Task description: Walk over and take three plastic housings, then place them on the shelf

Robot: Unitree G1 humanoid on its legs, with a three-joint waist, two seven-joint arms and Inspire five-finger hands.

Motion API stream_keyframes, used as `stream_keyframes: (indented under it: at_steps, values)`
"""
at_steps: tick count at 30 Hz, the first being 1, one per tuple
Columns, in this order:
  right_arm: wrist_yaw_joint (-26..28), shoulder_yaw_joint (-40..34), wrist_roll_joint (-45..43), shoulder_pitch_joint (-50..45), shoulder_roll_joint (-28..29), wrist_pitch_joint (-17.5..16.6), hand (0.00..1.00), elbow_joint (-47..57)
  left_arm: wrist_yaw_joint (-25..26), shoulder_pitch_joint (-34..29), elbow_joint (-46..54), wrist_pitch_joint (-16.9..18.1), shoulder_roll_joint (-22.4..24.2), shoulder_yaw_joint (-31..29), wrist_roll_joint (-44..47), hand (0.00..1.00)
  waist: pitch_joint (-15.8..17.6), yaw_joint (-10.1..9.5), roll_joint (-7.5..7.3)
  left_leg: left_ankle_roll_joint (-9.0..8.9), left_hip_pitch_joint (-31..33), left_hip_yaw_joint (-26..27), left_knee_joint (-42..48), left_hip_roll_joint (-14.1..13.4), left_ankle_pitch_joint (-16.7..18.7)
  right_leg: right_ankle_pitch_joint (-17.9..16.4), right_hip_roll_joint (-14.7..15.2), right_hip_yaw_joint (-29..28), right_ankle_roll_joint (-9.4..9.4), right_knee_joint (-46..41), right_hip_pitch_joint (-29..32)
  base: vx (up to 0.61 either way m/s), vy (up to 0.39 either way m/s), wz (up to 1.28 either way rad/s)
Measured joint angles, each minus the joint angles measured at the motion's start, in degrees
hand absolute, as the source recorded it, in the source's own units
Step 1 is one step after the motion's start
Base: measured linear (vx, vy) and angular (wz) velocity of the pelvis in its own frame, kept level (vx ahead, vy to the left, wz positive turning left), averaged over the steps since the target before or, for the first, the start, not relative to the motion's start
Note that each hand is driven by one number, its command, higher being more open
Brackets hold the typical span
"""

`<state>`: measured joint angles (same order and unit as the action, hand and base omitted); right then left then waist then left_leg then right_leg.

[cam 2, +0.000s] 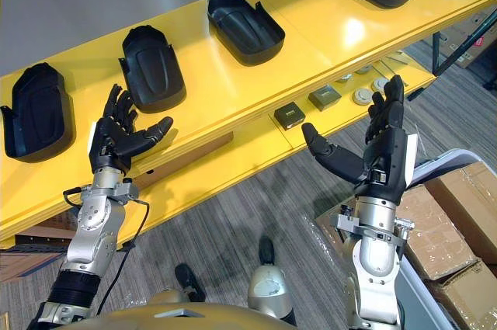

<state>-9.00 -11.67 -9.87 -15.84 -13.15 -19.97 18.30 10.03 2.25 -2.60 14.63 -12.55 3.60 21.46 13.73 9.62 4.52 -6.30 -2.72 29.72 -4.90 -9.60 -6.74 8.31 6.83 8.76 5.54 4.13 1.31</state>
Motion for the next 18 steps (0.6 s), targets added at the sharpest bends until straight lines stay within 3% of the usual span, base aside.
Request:
stream_keyframes:
  at_steps: [18]
  values:
    - [-0.04, 0.61, -0.01, -1.35, 0.00, 0.01, 1.00, 0.00, -0.91, -0.01, 0.00, -0.46, -0.90, 0.08, 0.95, 1.00, -0.02, 0.04, 0.03, 0.01, -0.62, 0.39, -0.10, 0.00, 0.04, 0.05, 0.00, -0.35, 0.06, 0.03, -0.39, 0.00, 0.000, -0.01]
